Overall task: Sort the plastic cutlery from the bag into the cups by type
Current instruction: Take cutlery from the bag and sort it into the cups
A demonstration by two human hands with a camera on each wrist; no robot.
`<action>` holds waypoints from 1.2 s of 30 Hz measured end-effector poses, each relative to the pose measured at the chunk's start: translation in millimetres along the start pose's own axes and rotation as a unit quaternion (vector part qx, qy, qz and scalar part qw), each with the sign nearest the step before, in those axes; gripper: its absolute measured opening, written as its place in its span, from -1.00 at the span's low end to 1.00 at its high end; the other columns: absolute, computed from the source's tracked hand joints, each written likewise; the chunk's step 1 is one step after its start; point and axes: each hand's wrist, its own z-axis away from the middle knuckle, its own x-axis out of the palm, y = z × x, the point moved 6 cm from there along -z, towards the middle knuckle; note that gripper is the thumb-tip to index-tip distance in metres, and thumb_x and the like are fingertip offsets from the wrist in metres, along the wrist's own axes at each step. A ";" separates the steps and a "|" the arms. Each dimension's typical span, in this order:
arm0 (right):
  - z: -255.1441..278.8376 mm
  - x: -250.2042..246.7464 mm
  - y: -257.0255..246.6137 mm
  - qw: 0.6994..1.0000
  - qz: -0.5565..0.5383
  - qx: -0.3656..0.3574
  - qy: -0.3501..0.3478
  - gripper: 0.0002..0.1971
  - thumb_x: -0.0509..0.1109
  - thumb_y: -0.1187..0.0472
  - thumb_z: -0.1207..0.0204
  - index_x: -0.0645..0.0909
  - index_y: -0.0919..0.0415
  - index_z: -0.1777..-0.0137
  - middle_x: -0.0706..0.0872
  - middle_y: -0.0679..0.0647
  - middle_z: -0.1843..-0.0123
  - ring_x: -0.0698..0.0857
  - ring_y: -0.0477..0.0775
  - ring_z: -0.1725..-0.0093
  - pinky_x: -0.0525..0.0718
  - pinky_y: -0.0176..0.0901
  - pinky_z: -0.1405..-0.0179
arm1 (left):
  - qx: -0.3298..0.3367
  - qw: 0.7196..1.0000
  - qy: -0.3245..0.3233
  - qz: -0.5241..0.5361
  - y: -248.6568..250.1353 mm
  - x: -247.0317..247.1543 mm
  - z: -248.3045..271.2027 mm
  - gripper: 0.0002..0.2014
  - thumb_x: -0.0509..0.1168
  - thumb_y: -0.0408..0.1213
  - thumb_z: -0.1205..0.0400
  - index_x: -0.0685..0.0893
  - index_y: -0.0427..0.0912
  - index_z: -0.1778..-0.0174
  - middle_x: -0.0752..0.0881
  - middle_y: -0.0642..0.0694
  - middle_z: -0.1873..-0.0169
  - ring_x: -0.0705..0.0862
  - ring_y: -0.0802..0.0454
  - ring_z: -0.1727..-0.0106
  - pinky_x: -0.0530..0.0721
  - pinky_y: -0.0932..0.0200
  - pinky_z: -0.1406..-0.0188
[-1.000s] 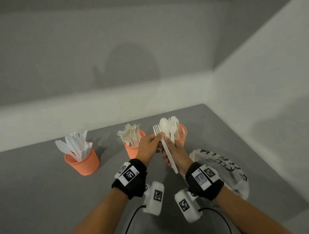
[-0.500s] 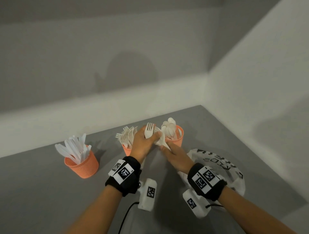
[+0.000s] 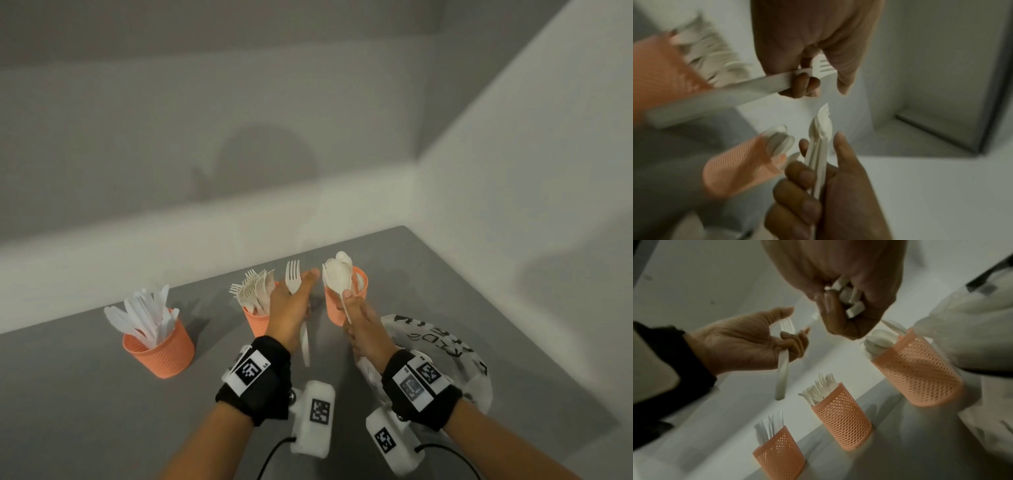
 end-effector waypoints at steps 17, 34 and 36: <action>-6.9 16.1 0.1 0.994 0.091 -0.032 -0.046 -0.77 0.05 0.19 -0.70 0.52 0.27 -0.05 0.61 0.00 0.25 0.60 -0.07 0.26 0.58 -0.20 0.22 | -0.142 0.974 0.020 0.173 -43.9 12.8 12.8 -0.84 0.20 -0.36 -0.65 0.58 -0.26 0.25 0.52 -0.10 0.46 0.46 0.20 0.60 0.40 0.38 0.65; -88.9 -47.4 -55.0 0.981 -0.194 0.002 0.023 -0.79 0.04 0.35 -0.01 0.32 0.19 0.31 0.38 -0.01 0.60 0.45 -0.03 0.54 0.50 -0.21 0.45 | 0.048 0.967 0.211 0.136 9.5 -85.6 -48.5 -0.76 0.03 -0.24 -0.73 0.45 -0.08 0.24 0.44 0.06 0.65 0.44 0.21 0.63 0.50 0.37 0.57; -103.7 -51.3 -56.7 0.981 -0.190 -0.004 0.039 -0.85 0.05 0.42 -0.18 0.31 0.18 0.31 0.39 -0.01 0.60 0.46 -0.02 0.51 0.57 -0.32 0.51 | 0.115 0.965 0.230 0.039 20.9 -89.6 -55.8 -0.75 -0.02 -0.21 -0.76 0.46 -0.03 0.21 0.49 -0.01 0.51 0.49 0.21 0.52 0.51 0.43 0.48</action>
